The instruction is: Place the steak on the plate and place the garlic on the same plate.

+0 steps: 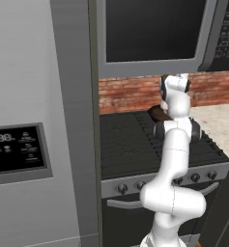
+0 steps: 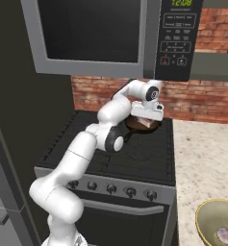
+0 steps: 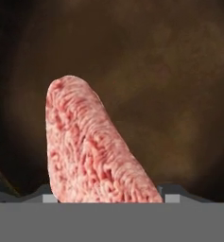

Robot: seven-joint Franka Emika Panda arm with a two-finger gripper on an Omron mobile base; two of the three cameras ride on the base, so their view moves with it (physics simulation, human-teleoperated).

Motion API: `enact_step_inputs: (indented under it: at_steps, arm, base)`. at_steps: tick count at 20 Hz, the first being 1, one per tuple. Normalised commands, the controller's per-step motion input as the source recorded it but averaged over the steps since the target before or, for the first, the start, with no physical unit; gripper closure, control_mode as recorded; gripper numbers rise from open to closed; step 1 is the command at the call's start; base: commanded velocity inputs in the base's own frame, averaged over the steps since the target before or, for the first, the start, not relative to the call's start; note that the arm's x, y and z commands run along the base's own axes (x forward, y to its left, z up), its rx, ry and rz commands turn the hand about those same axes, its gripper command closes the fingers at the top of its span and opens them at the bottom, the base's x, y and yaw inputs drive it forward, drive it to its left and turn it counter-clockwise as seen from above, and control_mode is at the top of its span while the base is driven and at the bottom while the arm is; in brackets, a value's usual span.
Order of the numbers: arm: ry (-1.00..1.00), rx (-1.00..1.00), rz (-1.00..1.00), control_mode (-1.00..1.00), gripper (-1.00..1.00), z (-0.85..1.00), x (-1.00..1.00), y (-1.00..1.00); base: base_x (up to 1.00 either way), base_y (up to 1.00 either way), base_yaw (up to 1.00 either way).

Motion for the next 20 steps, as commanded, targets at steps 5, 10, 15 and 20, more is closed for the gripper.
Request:
enact_step_inputs:
  at_steps: [5,10,15,20]
  arm:
    - [-0.15,-0.04,0.00,-1.00,1.00,-0.12,-0.81,0.27]
    - [-0.15,-0.04,0.00,-1.00,1.00,-0.04,-0.62,0.34]
    - [-0.19,-0.05,0.00,-1.00,1.00,-0.10,-0.66,0.34]
    - [-0.18,-0.03,0.00,-1.00,1.00,-0.02,-0.78,0.21]
  base:
    - [0.00,0.00,0.00]
    - [0.00,0.00,0.00]
    - [0.00,0.00,0.00]
    - [0.00,0.00,0.00]
